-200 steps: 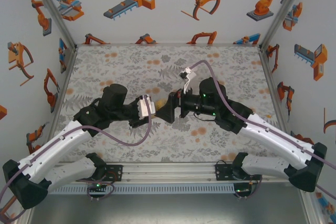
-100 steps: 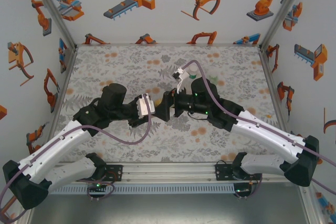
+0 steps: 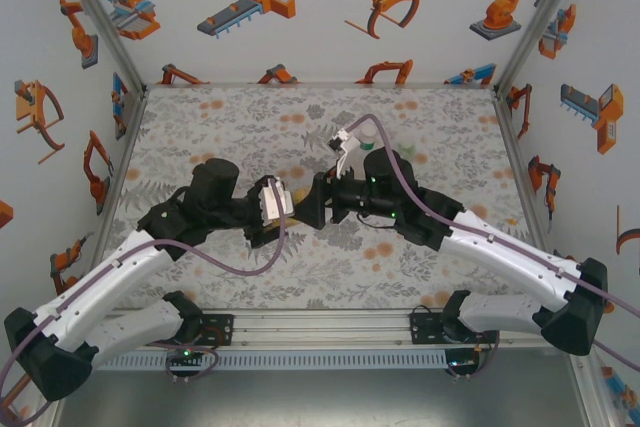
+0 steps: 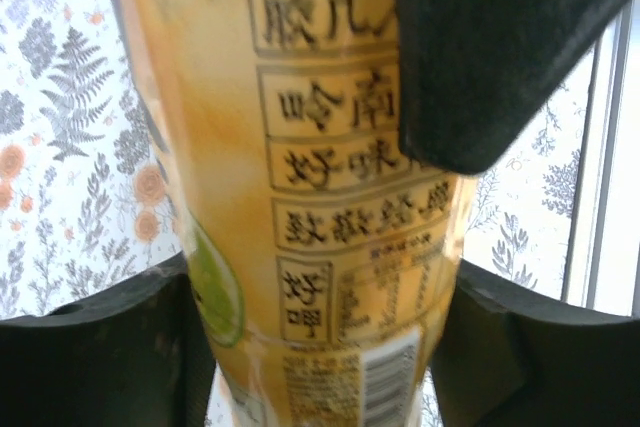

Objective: Screw on the bottle caps

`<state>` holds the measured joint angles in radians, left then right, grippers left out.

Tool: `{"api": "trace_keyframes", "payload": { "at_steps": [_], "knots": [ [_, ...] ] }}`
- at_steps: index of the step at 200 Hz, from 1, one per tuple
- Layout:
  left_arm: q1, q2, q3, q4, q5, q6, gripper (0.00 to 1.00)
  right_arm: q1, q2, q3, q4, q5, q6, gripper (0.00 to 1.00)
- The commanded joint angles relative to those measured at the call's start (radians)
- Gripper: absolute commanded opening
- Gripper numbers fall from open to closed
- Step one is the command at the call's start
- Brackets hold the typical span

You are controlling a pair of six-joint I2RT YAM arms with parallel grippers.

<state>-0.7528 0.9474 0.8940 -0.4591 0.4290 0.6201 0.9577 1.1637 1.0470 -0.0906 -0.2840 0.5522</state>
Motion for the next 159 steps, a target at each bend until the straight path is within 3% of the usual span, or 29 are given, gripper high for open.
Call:
{"api": "trace_keyframes", "payload": {
  "at_steps": [1, 64, 117, 159],
  "knots": [
    [-0.001, -0.024, 0.003, 0.034, 0.042, -0.007, 0.72, 0.01, 0.012, 0.0, 0.02, -0.018, -0.012, 0.5],
    [0.001, -0.038, -0.001, 0.039, 0.035, -0.009, 0.76, -0.026, 0.083, 0.09, -0.299, 0.102, -0.177, 0.49],
    [0.003, -0.042, -0.003, 0.04, 0.027, -0.009, 0.77, -0.164, 0.179, 0.199, -0.569, 0.178, -0.296, 0.46],
    [0.005, -0.037, -0.003, 0.042, 0.03, -0.011, 0.77, -0.256, 0.311, 0.322, -0.647, 0.209, -0.396, 0.44]
  ]
}}
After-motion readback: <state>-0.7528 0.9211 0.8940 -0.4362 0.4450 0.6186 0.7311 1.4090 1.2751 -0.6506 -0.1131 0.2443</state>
